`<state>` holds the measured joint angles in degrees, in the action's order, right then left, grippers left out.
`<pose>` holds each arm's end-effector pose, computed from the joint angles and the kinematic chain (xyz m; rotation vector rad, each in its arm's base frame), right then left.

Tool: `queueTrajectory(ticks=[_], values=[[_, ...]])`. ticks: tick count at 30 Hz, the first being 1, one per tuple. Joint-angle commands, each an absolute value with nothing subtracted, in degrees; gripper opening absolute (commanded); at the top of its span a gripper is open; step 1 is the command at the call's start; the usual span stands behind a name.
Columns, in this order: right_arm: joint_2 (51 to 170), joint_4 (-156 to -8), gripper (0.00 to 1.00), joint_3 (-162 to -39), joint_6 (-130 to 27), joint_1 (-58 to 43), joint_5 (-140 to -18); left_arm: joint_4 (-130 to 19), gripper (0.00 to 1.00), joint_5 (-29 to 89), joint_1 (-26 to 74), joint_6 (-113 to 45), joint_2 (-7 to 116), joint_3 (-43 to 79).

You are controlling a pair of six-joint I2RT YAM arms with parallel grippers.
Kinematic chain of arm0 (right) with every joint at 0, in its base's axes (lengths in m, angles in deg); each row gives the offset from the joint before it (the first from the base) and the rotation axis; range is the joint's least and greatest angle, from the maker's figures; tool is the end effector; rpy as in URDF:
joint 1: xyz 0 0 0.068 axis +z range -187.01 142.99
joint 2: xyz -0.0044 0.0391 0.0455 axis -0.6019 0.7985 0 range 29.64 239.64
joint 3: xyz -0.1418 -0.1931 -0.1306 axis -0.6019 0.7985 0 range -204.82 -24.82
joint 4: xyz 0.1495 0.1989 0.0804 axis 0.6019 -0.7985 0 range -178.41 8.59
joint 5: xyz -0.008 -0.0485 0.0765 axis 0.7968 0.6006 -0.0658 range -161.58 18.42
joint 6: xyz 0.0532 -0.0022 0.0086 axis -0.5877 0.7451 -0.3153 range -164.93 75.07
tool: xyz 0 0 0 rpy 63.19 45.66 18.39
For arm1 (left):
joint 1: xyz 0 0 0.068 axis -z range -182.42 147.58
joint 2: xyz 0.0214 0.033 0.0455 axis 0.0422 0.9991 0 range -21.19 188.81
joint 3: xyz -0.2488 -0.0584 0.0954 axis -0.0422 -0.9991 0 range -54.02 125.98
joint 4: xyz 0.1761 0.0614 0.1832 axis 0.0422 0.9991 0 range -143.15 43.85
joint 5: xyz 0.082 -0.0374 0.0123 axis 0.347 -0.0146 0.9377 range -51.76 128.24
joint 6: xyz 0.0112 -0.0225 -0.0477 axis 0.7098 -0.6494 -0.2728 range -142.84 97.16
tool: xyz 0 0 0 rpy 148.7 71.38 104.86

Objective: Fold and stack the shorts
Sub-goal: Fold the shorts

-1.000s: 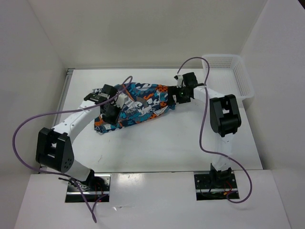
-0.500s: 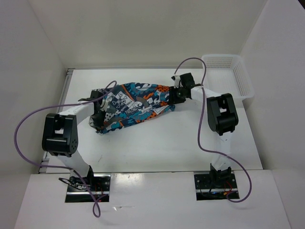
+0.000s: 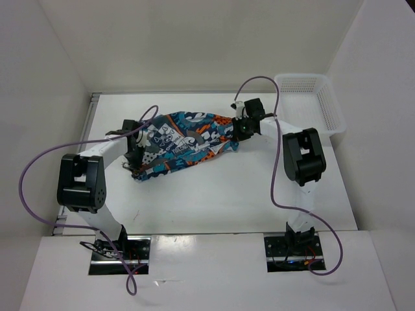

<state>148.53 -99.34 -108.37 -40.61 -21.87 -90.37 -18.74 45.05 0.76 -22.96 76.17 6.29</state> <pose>0.4281 0.1277 0.1656 -0.5560 2.4330 0.4883 0.3200 -0.0136 0.1719 0.0477 2.8108 0.1541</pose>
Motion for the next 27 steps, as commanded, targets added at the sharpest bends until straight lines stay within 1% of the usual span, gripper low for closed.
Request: queueTrajectory(ticks=[1, 3, 6, 7, 10, 13, 16, 19, 22, 25, 27], values=[[139.70, -101.62, 0.00, -106.65, -32.55, -21.45, -87.41, -19.50, 0.36, 42.20, 0.66, -22.84, 72.86, 12.59], [135.23, -104.85, 0.00, -104.20, -26.16, -21.45, -87.40, -19.49, 0.37, 40.09, 0.66, -22.84, 72.85, 16.35], [130.99, -108.38, 0.00, -99.98, -21.13, -21.45, -86.00, -21.59, 0.42, 37.01, 0.66, -22.84, 74.43, 20.50], [128.37, -108.91, 0.00, -98.92, -20.24, -21.45, -85.47, -23.25, 0.42, 37.01, 1.44, -22.84, 75.39, 23.47], [124.58, -110.67, 0.00, -95.41, -17.34, -21.45, -85.47, -23.89, 0.42, 37.01, 4.08, -22.84, 82.50, 29.19], [122.64, -110.68, 0.00, -92.24, -15.41, -21.45, -83.01, -23.89, 0.42, 36.48, 5.31, -22.84, 93.03, 35.79], [121.06, -110.68, 0.00, -89.95, -12.69, -21.45, -80.03, -25.11, 0.40, 35.86, 5.32, -22.84, 98.49, 40.02], [119.91, -110.15, 0.00, -88.46, -11.88, -21.45, -78.18, -27.92, 0.40, 36.39, 5.32, -22.84, 102.19, 43.95], [119.91, -111.20, 0.00, -87.93, -11.27, -21.45, -79.22, -29.77, 0.40, 37.79, 5.32, -22.84, 105.18, 47.48], [119.91, -111.20, 0.00, -87.31, -11.27, -21.45, -79.23, -30.30, 0.44, 38.41, 5.32, -22.84, 108.43, 51.35], [119.38, -111.20, 0.00, -86.70, -10.65, -21.45, -79.23, -28.38, 0.44, 38.41, 5.32, -22.84, 110.37, 55.04]])
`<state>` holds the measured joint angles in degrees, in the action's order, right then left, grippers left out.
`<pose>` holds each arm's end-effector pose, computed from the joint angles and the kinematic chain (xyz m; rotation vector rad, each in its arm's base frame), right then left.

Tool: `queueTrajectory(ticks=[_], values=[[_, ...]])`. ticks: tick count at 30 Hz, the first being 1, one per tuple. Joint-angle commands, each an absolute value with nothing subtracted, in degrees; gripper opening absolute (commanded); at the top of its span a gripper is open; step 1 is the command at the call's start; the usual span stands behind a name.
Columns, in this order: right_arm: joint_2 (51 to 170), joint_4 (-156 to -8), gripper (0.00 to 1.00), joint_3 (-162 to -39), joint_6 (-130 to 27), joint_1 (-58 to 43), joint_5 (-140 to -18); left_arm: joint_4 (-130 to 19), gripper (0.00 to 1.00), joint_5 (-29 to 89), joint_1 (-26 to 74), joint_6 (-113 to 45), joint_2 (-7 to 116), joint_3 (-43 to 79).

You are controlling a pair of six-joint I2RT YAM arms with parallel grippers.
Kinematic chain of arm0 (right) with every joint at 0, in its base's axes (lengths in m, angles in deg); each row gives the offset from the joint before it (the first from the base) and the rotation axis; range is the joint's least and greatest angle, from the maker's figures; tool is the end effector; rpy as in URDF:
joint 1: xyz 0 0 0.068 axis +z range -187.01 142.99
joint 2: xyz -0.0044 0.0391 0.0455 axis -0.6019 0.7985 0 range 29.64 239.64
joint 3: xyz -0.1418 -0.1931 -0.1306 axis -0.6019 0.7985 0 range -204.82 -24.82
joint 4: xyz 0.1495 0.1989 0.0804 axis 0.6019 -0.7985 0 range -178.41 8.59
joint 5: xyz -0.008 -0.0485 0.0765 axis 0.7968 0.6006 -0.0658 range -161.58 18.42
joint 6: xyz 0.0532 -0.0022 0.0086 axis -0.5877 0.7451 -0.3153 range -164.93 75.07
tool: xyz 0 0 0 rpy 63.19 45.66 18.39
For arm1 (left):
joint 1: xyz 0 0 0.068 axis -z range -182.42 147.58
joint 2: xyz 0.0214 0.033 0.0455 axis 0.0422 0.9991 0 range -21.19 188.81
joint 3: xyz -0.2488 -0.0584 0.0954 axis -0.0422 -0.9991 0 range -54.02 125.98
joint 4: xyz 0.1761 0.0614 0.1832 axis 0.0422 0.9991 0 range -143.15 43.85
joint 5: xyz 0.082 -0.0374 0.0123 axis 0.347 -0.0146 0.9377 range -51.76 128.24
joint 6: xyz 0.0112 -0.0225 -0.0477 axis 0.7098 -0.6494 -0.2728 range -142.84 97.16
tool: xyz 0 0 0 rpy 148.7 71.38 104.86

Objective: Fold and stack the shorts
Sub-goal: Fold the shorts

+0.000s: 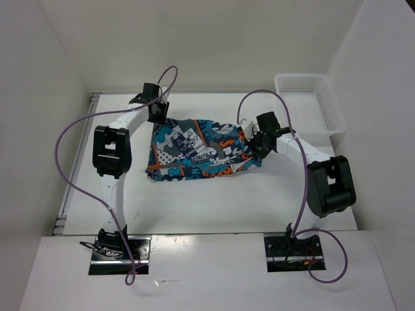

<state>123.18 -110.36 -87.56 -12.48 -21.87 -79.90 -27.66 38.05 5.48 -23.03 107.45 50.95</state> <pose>0.3197 0.0918 0.2088 -1.0947 2.3562 0.0810 0.5001 -0.0696 0.1933 0.1648 2.4244 -0.0677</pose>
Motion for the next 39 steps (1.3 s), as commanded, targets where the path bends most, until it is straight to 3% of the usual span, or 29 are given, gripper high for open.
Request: queueTrajectory(ticks=[1, 9, 15, 19, 24, 26, 35, 39], values=[[119.38, -111.20, 0.00, -86.18, -10.65, -21.45, -79.23, -27.85, 0.44, 37.72, 5.32, -22.84, 111.86, 55.83], [119.38, -112.35, 0.00, -85.55, -10.65, -21.45, -79.75, -26.96, 0.51, 38.32, 4.09, -22.84, 113.17, 60.22], [119.91, -111.73, 0.00, -85.55, -11.18, -21.45, -79.75, -15.02, 0.46, 41.84, 1.27, -22.84, 124.71, 77.88], [120.43, -111.73, 0.00, -86.08, -11.18, -21.45, -80.28, -16.14, 0.46, 39.47, 0.66, -22.84, 119.89, 75.36], [120.96, -111.20, 0.00, -86.08, -11.71, -21.45, -80.28, -26.50, 0.45, 41.04, 5.38, -22.84, 101.18, 59.03], [121.57, -111.20, 0.00, -86.08, -11.71, -21.45, -80.80, -26.01, 0.45, 41.05, 8.29, -22.84, 98.35, 57.95], [122.10, -110.68, 0.00, -87.14, -11.71, -21.45, -80.81, -24.41, 0.37, 34.72, 22.10, -22.84, 99.47, 50.66], [122.10, -110.68, 0.00, -86.61, -11.71, -21.45, -80.81, -25.47, 0.37, 34.19, 22.10, -22.84, 105.71, 59.23]])
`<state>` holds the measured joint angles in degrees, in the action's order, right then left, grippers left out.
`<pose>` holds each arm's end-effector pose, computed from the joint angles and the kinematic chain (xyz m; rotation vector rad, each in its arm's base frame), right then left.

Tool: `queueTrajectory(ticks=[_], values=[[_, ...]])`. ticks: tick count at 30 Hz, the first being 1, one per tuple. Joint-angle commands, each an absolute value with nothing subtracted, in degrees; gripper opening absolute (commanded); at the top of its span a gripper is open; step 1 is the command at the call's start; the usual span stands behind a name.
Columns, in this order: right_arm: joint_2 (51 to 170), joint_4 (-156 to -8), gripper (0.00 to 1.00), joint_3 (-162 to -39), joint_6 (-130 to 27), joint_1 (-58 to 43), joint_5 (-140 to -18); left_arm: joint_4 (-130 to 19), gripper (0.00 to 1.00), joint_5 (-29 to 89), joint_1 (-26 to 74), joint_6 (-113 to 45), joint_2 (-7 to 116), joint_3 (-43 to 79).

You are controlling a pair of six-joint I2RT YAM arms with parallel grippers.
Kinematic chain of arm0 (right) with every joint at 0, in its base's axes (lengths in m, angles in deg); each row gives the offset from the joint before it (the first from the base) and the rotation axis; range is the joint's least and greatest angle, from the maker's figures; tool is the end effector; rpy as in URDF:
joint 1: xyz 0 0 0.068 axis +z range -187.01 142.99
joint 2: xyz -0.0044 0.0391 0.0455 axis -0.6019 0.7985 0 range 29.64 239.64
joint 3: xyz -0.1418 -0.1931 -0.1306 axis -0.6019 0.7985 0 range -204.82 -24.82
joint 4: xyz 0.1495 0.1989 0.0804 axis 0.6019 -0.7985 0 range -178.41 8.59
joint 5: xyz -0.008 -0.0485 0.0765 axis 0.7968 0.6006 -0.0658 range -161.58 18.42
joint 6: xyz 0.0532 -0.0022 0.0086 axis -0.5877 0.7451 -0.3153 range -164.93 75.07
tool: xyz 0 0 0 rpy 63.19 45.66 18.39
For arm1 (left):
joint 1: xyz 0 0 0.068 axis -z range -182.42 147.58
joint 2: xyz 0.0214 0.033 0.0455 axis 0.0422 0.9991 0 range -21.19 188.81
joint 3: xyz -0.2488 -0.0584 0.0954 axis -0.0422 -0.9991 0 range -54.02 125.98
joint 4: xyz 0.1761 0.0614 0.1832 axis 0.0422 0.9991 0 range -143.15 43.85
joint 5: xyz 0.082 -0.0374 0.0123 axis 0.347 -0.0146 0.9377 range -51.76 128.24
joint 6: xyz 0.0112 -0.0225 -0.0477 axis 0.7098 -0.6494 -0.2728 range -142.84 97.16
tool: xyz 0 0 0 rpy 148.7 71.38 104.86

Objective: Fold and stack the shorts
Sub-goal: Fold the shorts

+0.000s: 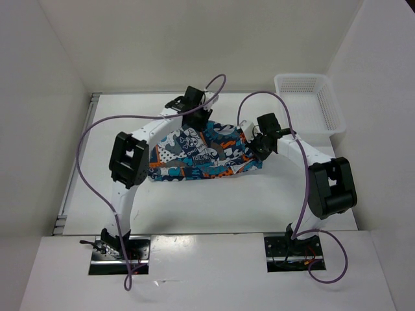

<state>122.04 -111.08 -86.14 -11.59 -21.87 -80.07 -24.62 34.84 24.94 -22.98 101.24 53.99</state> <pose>0.3126 0.0900 0.2069 -1.1193 2.3626 0.0836 0.4377 -0.2289 0.2587 0.5797 2.2664 -0.3093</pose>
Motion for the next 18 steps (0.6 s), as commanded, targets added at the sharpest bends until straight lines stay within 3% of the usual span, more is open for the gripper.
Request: queueTrajectory(ticks=[1, 8, 14, 18], values=[[121.49, -110.68, 0.00, -86.61, -11.71, -21.45, -80.81, -25.47, 0.37, 34.19, 22.10, -22.84, 107.99, 60.92], [119.82, -110.68, 0.00, -84.06, -12.24, -21.45, -80.81, -26.87, 0.37, 38.40, 18.94, -22.84, 116.00, 69.72], [118.68, -110.68, 0.00, -83.01, -12.24, -21.45, -80.81, -19.06, 0.39, 39.04, 14.30, -22.84, 126.80, 78.07], [118.68, -110.15, 0.00, -83.01, -11.71, -21.45, -79.67, -19.83, 0.39, 39.03, 13.05, -22.84, 125.42, 74.67]])
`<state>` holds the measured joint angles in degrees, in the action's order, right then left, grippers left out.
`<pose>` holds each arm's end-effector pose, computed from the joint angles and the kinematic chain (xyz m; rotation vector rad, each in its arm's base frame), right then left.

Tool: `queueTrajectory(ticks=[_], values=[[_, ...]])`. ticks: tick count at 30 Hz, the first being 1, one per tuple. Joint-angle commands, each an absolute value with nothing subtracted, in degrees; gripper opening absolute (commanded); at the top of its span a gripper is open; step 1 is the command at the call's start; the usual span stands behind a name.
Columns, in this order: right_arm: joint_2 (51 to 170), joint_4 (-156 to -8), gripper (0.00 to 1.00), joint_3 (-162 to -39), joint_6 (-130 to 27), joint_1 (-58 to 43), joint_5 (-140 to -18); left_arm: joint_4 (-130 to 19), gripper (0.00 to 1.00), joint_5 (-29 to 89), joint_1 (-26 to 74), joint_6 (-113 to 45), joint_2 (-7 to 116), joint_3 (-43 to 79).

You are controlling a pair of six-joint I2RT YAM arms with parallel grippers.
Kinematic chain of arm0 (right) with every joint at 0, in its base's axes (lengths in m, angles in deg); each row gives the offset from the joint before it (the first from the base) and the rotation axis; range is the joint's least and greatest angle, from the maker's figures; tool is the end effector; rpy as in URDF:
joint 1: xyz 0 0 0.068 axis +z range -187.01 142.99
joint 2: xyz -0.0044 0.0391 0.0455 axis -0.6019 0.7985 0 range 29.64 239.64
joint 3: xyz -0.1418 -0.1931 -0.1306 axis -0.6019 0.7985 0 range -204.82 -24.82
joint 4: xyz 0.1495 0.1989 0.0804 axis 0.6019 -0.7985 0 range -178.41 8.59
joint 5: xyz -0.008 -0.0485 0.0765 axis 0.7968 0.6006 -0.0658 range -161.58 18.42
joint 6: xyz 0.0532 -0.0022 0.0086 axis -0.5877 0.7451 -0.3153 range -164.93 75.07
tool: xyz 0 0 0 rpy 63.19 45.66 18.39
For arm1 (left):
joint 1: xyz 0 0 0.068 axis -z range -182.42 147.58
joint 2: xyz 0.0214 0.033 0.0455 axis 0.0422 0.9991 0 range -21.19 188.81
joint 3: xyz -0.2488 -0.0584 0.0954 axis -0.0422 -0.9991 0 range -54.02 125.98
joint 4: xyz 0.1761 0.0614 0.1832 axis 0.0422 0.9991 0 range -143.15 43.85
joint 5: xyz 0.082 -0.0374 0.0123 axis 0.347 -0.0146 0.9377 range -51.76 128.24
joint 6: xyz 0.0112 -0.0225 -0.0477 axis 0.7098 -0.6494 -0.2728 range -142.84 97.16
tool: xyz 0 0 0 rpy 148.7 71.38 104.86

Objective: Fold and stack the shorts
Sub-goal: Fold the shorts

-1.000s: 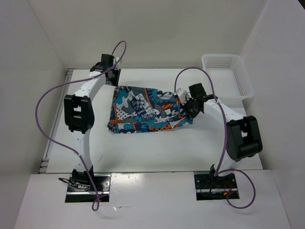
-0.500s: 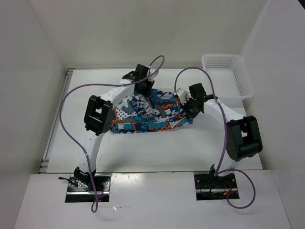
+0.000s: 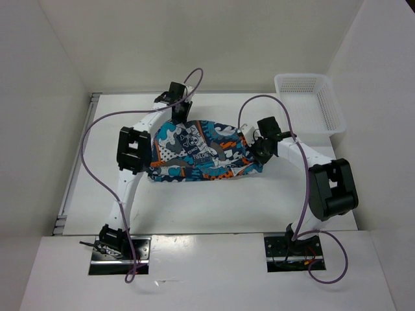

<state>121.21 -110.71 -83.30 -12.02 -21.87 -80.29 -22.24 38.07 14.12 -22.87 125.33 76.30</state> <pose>0.3035 0.0877 0.1972 -1.1205 2.3924 0.0984 0.5432 -0.1615 0.1681 0.3455 2.3727 -0.1391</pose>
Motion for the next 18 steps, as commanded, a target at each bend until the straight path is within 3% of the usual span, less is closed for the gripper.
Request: queueTrajectory(ticks=[1, 7, 11, 18], values=[[118.68, -109.45, 0.00, -83.01, -11.71, -21.45, -79.67, -19.84, 0.39, 39.03, 13.05, -22.84, 124.63, 73.61], [118.68, -108.22, 0.00, -86.25, -11.18, -21.45, -76.95, -20.72, 0.44, 39.03, 11.91, -22.84, 112.36, 69.13], [118.68, -108.22, 0.00, -87.40, -10.66, -21.45, -76.33, -21.95, 0.49, 38.50, 9.81, -22.84, 100.56, 55.36], [118.68, -107.69, 0.00, -89.06, -8.90, -22.50, -73.79, -19.93, 0.49, 37.80, 5.32, -22.84, 86.57, 37.23]])
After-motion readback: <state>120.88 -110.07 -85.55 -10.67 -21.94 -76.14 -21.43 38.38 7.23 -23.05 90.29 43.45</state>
